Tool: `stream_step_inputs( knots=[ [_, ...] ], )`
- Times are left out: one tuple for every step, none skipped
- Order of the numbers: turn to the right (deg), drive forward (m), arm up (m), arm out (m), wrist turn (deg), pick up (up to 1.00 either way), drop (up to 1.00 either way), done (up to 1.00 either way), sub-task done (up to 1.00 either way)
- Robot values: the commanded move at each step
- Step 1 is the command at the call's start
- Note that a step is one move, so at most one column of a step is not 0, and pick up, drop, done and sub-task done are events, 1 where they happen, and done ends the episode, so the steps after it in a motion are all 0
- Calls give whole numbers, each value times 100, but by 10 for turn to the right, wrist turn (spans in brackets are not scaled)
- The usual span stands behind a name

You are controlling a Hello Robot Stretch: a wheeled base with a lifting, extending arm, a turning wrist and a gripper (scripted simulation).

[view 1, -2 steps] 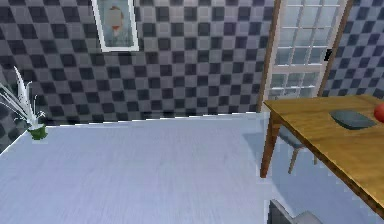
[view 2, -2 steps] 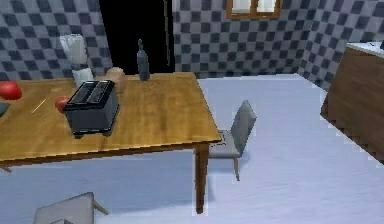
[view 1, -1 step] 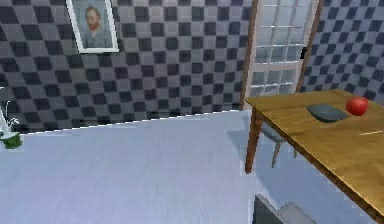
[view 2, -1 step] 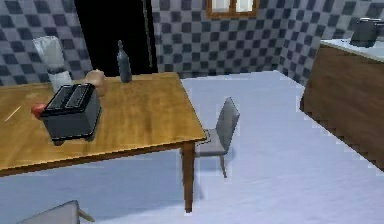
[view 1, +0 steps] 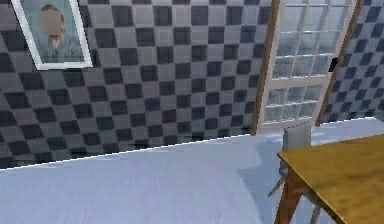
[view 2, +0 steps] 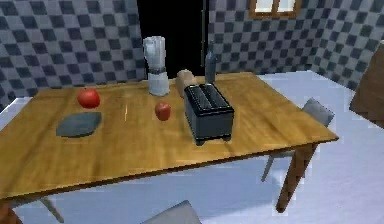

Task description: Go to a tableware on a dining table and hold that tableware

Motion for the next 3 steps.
stream_step_inputs(
  knots=[
    [150, 0, 0, 0, 0, 0, 0, 0, 0],
    [0, 65, 0, 0, 0, 0, 0, 0, 0],
    [0, 0, 50, 0, 0, 0, 0, 0, 0]
  ],
)
